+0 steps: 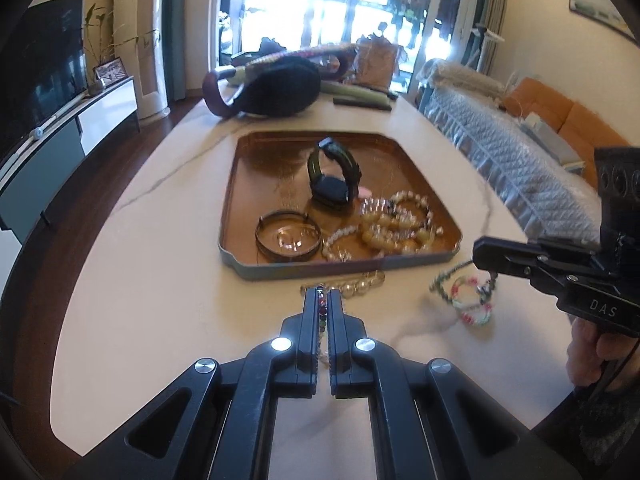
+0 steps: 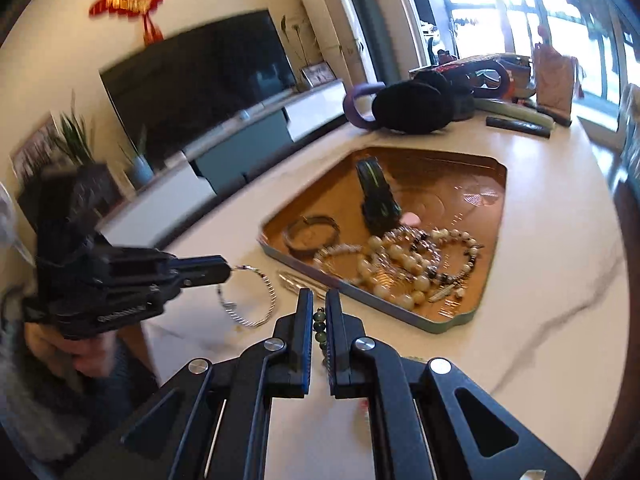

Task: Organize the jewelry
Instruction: 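Grasp the gold bead bracelet with the left gripper while the right gripper grasps the green bead bracelet, then carry the gold bracelet over the tray with the left gripper while the right gripper carries the green bracelet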

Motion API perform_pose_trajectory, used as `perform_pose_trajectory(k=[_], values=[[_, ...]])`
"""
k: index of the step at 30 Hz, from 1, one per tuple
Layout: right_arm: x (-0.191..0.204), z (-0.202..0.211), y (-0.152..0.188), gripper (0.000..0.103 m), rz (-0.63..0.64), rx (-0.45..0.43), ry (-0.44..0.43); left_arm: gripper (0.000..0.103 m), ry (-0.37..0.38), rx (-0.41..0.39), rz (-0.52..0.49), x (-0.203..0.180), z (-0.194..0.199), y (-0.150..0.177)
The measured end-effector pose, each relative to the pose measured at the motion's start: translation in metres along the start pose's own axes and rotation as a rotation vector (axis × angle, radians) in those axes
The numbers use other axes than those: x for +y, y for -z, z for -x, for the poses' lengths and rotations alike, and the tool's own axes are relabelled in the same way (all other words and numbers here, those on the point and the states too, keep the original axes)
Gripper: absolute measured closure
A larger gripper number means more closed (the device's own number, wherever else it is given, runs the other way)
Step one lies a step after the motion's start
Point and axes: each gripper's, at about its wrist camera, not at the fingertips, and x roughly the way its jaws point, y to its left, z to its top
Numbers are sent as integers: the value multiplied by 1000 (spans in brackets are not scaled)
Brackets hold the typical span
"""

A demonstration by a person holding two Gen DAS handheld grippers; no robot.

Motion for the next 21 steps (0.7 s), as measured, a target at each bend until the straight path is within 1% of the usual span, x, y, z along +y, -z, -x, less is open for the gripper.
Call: perform_pose_trajectory(k=[1,3,6,9,10,13,18,21], values=[[-1,2,0,97,-11,-1,-13,99,8,-9,14,2,3,-1],[0,4,0,97,-8,-6,0,99,31,-14,34,3,8,-3],[1,3,2,97,3,-3,21,99,26,-16,23,0,7,-3],[-1,-1,3,97,14,9,55,99,25,12,13,-1,-2,-2],[-1,-2,3,97,14,11,62,99,27,31,6,-2,-7,-1],[2,1,3,97,24,3,67,99,19,48,-2,-6,-12,1],[11,11,-2,97,66,-26,92,99,11,10,-19,-14,-4,-3],[11,16,-4,97,56,-44,97,99,-6,-5,-24,-17,-3,-6]])
